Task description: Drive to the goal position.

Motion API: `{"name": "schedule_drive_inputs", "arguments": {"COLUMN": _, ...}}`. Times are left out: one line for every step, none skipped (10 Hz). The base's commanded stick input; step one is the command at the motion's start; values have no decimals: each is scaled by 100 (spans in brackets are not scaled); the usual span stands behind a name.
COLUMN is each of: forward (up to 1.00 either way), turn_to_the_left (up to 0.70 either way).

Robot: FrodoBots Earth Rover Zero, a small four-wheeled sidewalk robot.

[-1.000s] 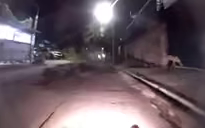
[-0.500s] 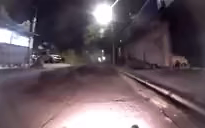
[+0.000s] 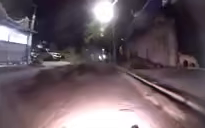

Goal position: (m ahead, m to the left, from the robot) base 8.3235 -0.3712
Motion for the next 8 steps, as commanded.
{"name": "schedule_drive_inputs", "arguments": {"forward": 70, "turn_to_the_left": 0}}
{"name": "schedule_drive_inputs", "arguments": {"forward": 70, "turn_to_the_left": 0}}
{"name": "schedule_drive_inputs", "arguments": {"forward": 70, "turn_to_the_left": 0}}
{"name": "schedule_drive_inputs", "arguments": {"forward": 70, "turn_to_the_left": 0}}
{"name": "schedule_drive_inputs", "arguments": {"forward": 70, "turn_to_the_left": 0}}
{"name": "schedule_drive_inputs", "arguments": {"forward": 70, "turn_to_the_left": 0}}
{"name": "schedule_drive_inputs", "arguments": {"forward": 70, "turn_to_the_left": 0}}
{"name": "schedule_drive_inputs", "arguments": {"forward": 70, "turn_to_the_left": 0}}
